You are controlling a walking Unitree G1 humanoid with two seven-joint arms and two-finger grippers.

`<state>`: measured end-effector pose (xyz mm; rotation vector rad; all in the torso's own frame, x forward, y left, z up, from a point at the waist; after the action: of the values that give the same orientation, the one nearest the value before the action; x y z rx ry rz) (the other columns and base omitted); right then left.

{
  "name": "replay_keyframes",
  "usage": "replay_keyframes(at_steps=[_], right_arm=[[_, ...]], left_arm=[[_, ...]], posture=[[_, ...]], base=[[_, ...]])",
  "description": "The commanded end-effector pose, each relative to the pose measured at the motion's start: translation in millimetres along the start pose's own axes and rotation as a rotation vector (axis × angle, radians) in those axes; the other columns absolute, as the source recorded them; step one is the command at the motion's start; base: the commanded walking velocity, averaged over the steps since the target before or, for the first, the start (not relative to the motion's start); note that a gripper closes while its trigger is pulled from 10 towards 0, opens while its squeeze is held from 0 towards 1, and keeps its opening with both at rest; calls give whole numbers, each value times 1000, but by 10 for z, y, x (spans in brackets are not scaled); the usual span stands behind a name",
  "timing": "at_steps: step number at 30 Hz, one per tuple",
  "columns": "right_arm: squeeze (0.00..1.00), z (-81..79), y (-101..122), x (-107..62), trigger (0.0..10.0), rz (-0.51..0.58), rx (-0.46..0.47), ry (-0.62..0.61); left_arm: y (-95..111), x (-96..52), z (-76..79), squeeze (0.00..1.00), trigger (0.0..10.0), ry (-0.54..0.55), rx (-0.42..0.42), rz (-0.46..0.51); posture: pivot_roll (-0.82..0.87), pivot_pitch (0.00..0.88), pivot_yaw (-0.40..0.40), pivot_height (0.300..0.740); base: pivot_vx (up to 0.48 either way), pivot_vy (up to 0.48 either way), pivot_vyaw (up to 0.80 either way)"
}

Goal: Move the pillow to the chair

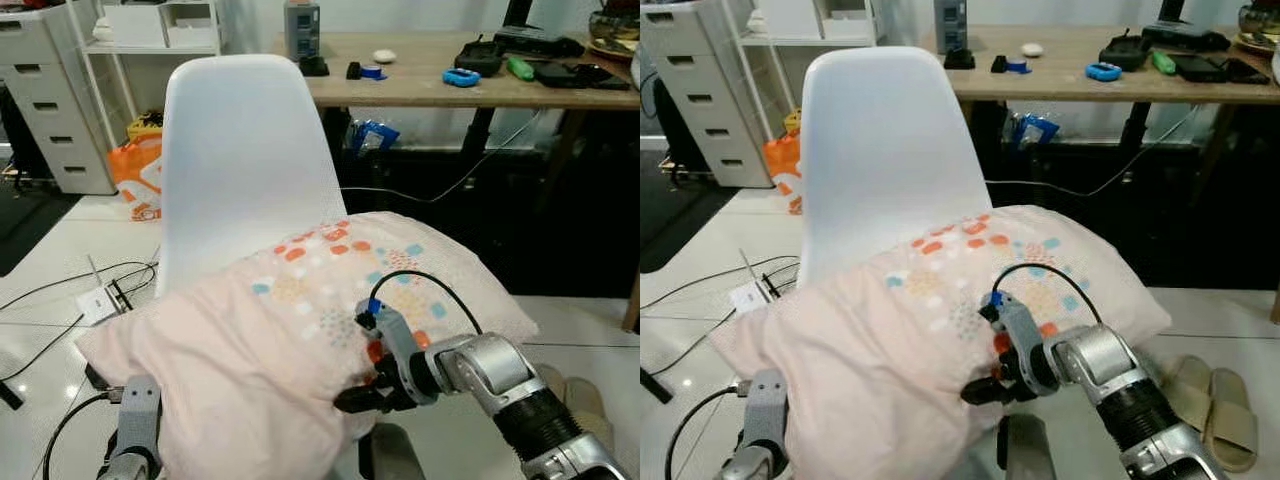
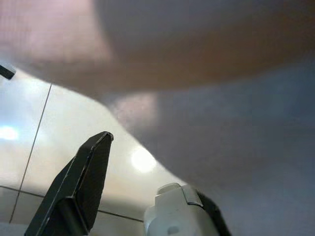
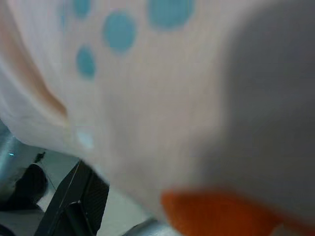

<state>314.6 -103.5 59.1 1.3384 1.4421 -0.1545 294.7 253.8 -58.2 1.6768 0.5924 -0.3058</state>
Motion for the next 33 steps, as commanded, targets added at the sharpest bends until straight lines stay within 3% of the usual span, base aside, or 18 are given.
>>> replay_keyframes(at_steps=[1, 6, 7, 8, 10, 11, 12, 14, 21, 24, 28, 31, 32, 33], right_arm=[[0, 12, 71, -10, 10000, 14, -40, -5], [0, 151, 135, 8, 10000, 32, -78, -50], [0, 389, 321, -16, 10000, 127, -40, -167], [0, 389, 321, -16, 10000, 127, -40, -167], [0, 659, 399, -96, 10000, 191, 19, -322], [0, 659, 399, -96, 10000, 191, 19, -322], [0, 979, 391, -269, 10000, 243, 99, -497], [0, 1155, 370, -409, 10000, 267, 125, -600], [0, 1321, 513, -668, 10000, 404, 161, -674], [0, 1398, 689, -846, 10000, 553, 210, -715], [0, 1419, 782, -904, 10000, 627, 228, -734], [0, 1369, 898, -934, 10000, 656, 104, -737], [0, 1369, 898, -934, 10000, 656, 104, -737], [0, 1268, 944, -844, 10000, 658, 52, -652]], left_arm=[[-51, -12, 6, 0, 10000, 2, -3, -17], [-51, -12, 1, 0, 10000, 5, -5, -16], [-43, -11, -1, 0, 10000, 9, -8, -13], [-43, -11, -1, 0, 10000, 9, -8, -13], [-26, -9, -9, 0, 10000, 15, -13, -5], [-26, -9, -9, 0, 10000, 15, -13, -5], [11, -7, -65, 0, 10000, 41, -36, 14], [37, -6, -120, 0, 10000, 64, -71, 26], [144, 2, -222, 0, 10000, 92, -103, 72], [297, 25, -253, 0, 10000, 96, -101, 123], [381, 40, -272, 0, 10000, 100, -101, 146], [454, 43, -305, 0, 10000, 107, -100, 172], [454, 43, -305, 0, 10000, 107, -100, 172], [496, 40, -330, 0, 10000, 113, -101, 190]], posture=[[-124, 96, -1, 476], [-126, 103, -7, 476], [-127, 104, -8, 476], [-127, 104, -8, 476], [-126, 104, -10, 476], [-126, 104, -10, 476], [-128, 110, -9, 476], [-125, 113, -9, 476], [-124, 121, -16, 476], [-115, 130, -11, 476], [-112, 131, -11, 476], [-109, 137, -11, 476], [-109, 137, -11, 476], [-105, 141, -13, 476]], base=[[0, 0, 0], [0, 0, 0], [0, 0, 0], [0, 0, 0], [0, 0, 0], [0, 0, 0], [0, 0, 0], [0, 0, 0], [0, 0, 0], [0, 0, 0], [0, 0, 0], [0, 0, 0], [0, 0, 0], [0, 0, 0]])
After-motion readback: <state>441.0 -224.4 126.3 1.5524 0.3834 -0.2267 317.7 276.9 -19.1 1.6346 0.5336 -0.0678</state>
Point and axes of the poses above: a point about 5 cm out from each wrist's last joint towards the gripper, its own x axis pointing out of the wrist towards the gripper, its own y axis along the axis of the wrist's last joint, z = x × y, the point moved 6 cm from there along x, pointing out of the wrist towards the gripper, and after that the axes turned 5 degrees about x, right-handed, at the moved point
